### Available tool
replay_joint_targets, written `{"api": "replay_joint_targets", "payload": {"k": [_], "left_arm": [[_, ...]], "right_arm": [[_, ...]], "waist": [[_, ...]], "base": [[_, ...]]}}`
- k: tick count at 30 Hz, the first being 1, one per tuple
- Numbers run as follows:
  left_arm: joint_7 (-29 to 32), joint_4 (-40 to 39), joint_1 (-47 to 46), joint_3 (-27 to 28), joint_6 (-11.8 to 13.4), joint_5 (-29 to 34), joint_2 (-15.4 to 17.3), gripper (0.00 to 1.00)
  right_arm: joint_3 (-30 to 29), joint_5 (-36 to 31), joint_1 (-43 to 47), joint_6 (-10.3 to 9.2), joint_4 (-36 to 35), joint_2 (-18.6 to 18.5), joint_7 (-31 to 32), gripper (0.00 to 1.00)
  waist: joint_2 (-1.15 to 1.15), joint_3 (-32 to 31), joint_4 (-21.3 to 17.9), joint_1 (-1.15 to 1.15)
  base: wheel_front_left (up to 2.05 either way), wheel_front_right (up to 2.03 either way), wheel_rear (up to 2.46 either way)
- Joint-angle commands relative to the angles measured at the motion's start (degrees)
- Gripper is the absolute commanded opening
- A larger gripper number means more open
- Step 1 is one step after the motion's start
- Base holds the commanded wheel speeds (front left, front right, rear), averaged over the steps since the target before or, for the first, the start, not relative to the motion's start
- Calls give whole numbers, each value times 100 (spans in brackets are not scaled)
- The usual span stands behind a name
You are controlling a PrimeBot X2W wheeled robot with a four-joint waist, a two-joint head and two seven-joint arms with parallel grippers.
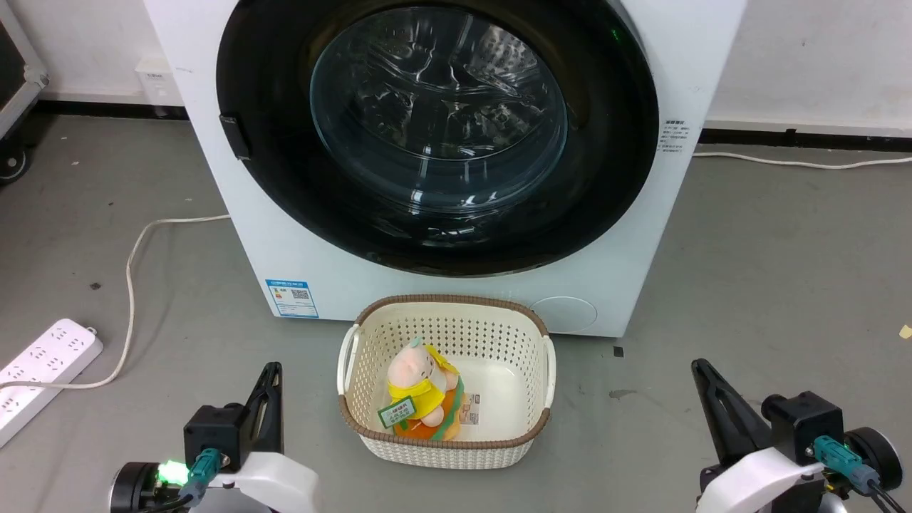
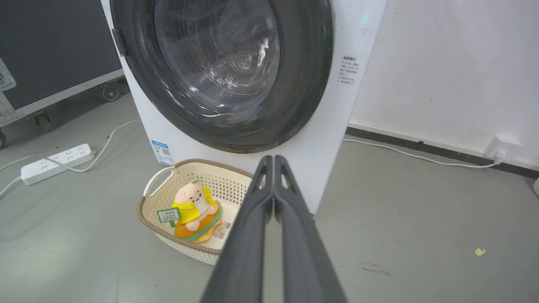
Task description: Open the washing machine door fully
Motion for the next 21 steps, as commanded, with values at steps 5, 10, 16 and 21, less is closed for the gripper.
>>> {"api": "replay_joint_targets", "payload": {"k": [5, 10, 16, 21], "left_arm": [[2, -23, -86, -2, 16, 14, 8, 0], [2, -23, -86, -2, 16, 14, 8, 0], [2, -23, -86, -2, 16, 14, 8, 0], [2, -23, -86, -2, 16, 14, 8, 0]], "right_arm": [[-3, -43, -68, -4, -27, 29, 3, 0], [-3, -43, -68, -4, -27, 29, 3, 0], [-3, -43, -68, -4, -27, 29, 3, 0], [-3, -43, -68, -4, -27, 29, 3, 0]], "waist": [[0, 0, 0, 0], [0, 0, 0, 0], [0, 0, 0, 0], [0, 0, 0, 0]], "base": [[0, 0, 0], [0, 0, 0], [0, 0, 0], [0, 0, 0]]}}
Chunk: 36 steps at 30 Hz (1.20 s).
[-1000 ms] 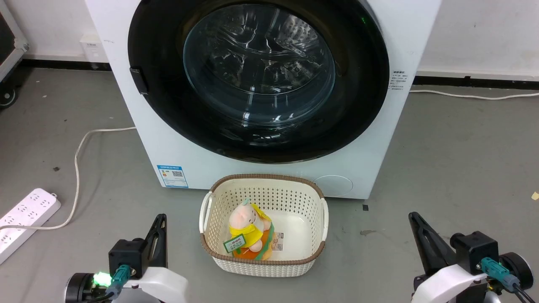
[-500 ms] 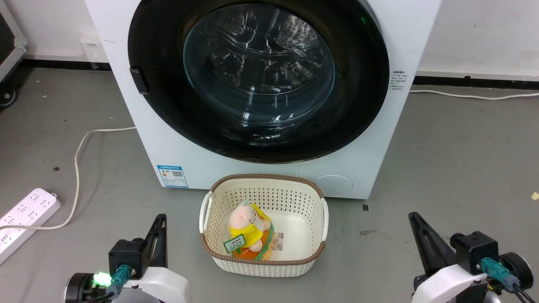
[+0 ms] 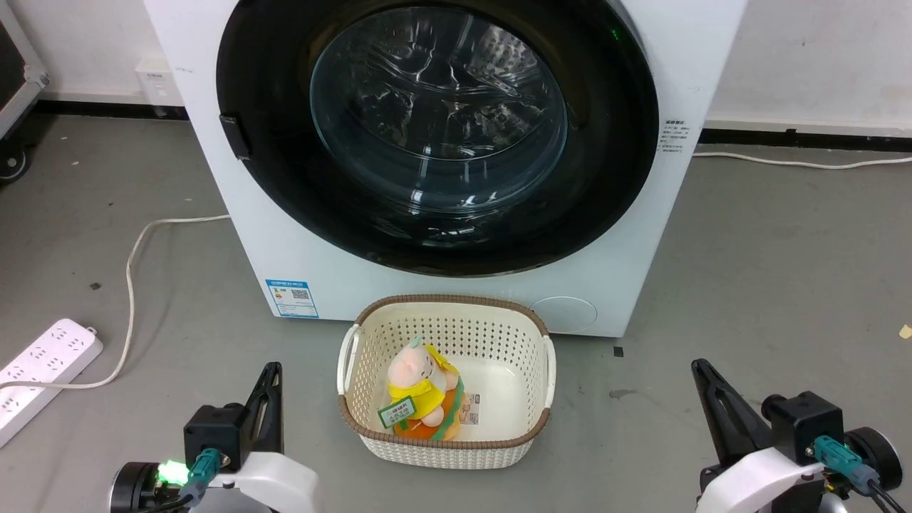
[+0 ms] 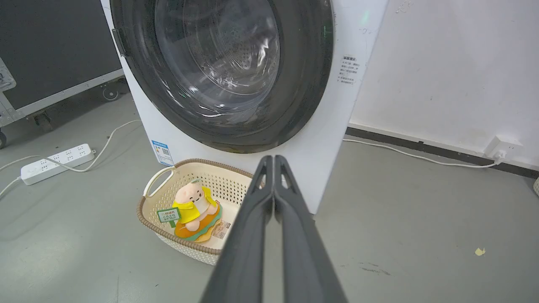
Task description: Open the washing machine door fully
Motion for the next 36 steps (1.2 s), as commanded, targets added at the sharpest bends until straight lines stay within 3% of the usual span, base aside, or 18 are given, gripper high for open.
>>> {"api": "replay_joint_targets", "payload": {"k": [1, 13, 14, 36], "left_arm": [[2, -23, -86, -2, 16, 14, 8, 0], [2, -23, -86, -2, 16, 14, 8, 0], [0, 0, 0, 2, 0, 0, 0, 100], [-209, 84, -17, -103, 7, -83, 0, 100]], "right_arm": [[-3, -43, -68, -4, -27, 29, 3, 0], [-3, -43, -68, -4, -27, 29, 3, 0], [2, 1, 0, 0, 0, 0, 0, 100], [-47, 261, -37, -1, 75, 3, -209, 100]], "waist": [[0, 0, 0, 0], [0, 0, 0, 0], [0, 0, 0, 0], [0, -23, 4, 0]], "base": [[0, 0, 0], [0, 0, 0], [0, 0, 0], [0, 0, 0]]}}
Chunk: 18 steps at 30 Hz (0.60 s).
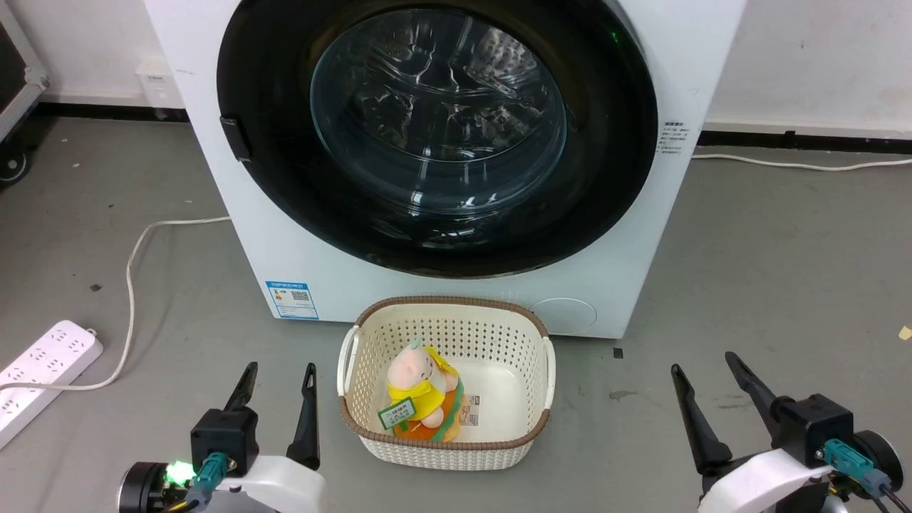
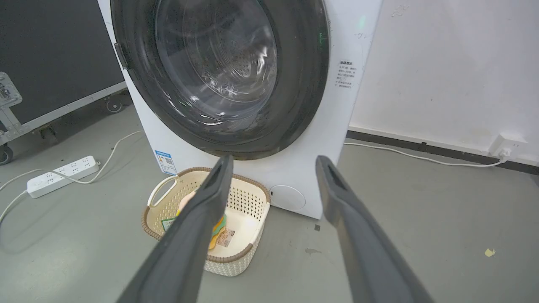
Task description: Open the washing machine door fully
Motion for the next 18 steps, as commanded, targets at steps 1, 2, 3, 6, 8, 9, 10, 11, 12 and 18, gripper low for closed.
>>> {"api": "replay_joint_targets", "payload": {"k": [1, 2, 3, 6, 8, 9, 10, 11, 12, 18], "left_arm": [[-57, 28, -25, -7, 7, -34, 1, 100], [-69, 30, -29, -13, 8, -39, 1, 100], [-81, 33, -33, -18, 8, -44, 1, 100], [-117, 38, -55, -37, 8, -59, 2, 100], [-141, 40, -82, -52, 7, -69, 2, 100], [-153, 41, -99, -60, 6, -75, 2, 100], [-165, 42, -117, -68, 6, -82, 2, 100], [-177, 43, -136, -77, 6, -88, 2, 100], [-189, 42, -154, -86, 5, -95, 2, 100], [-261, 46, -249, -137, -6, -121, 3, 100]], "right_arm": [[-11, 65, -52, -1, 18, 4, -54, 100], [-6, 78, -69, -1, 26, 5, -66, 100], [-1, 97, -91, -1, 29, 3, -78, 100], [-1, 203, -167, -1, 44, -7, -105, 100], [-7, 313, -235, -1, 48, -19, -106, 100], [-12, 368, -272, -1, 48, -29, -103, 100], [-17, 426, -312, -1, 49, -40, -99, 100], [-21, 486, -353, -1, 49, -53, -93, 100], [-27, 548, -395, -1, 49, -65, -85, 100], [-107, 977, -676, -1, 69, -117, -34, 100]], "waist": [[0, 6, 2, -1], [0, 12, 3, -1], [0, 20, 5, -1], [0, 60, 14, -1], [0, 97, 25, -1], [0, 119, 31, -1], [0, 140, 38, -1], [0, 162, 45, -1], [0, 187, 53, -1], [0, 319, 108, -1]], "base": [[0, 0, 0], [0, 0, 0], [0, 0, 0], [0, 0, 0], [0, 0, 0], [0, 0, 0], [0, 0, 0], [0, 0, 0], [0, 0, 0], [0, 0, 0]]}}
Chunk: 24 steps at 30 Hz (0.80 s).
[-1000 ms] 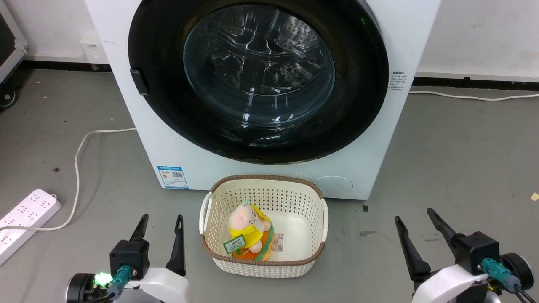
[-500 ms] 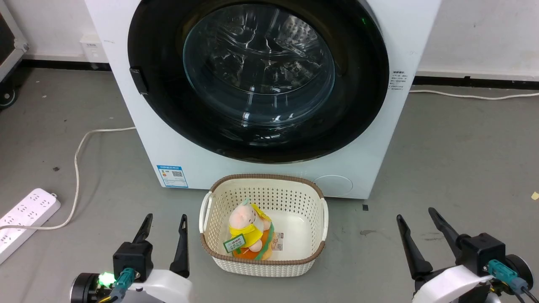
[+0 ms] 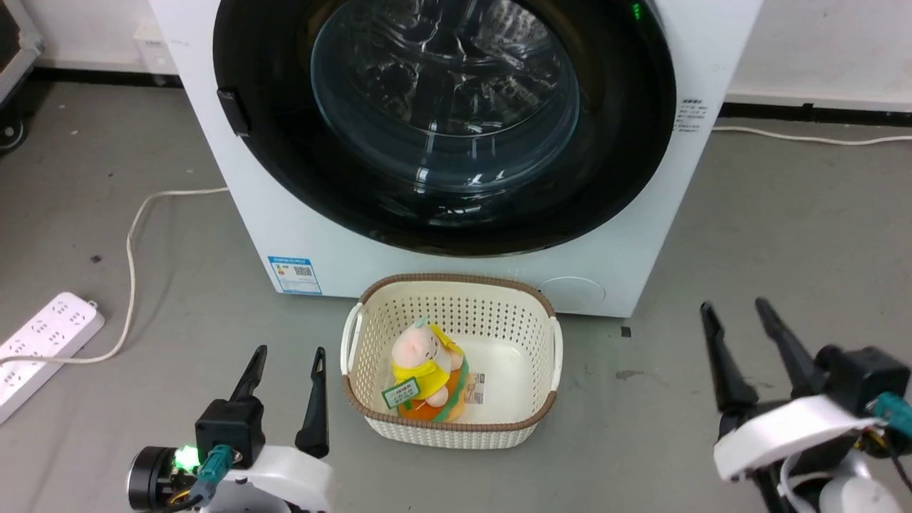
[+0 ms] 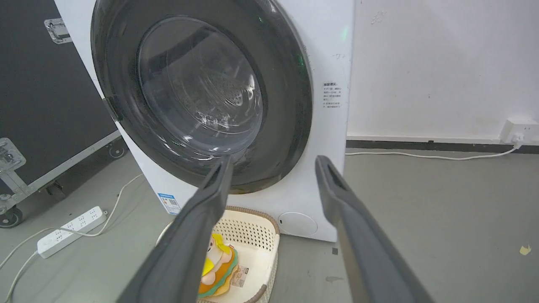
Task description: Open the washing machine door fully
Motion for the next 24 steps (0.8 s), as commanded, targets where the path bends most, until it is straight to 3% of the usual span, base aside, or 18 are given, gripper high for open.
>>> {"api": "replay_joint_targets", "payload": {"k": [1, 18, 19, 20, 24], "left_arm": [[-70, 8, -104, -27, -7, -22, 3, 100], [-298, 31, -368, -123, -49, -110, 4, 100], [-310, 29, -386, -128, -52, -114, 4, 100], [-322, 24, -407, -131, -55, -119, 4, 100], [-370, 14, -500, -154, -65, -134, 4, 100]], "right_arm": [[-33, 129, -151, -1, 18, -51, 20, 100], [-605, 1483, -1511, -2, 342, 41, 382, 100], [-643, 1548, -1591, -2, 388, 48, 413, 65], [-683, 1613, -1676, -2, 439, 54, 447, 0], [-904, 1889, -2078, -2, 759, 71, 620, 0]], "waist": [[0, 39, 22, -1], [0, 483, 163, -1], [0, 516, 173, -1], [0, 553, 183, -1], [0, 704, 221, -1]], "base": [[0, 0, 0], [0, 0, 0], [0, 0, 0], [0, 0, 0], [0, 0, 0]]}}
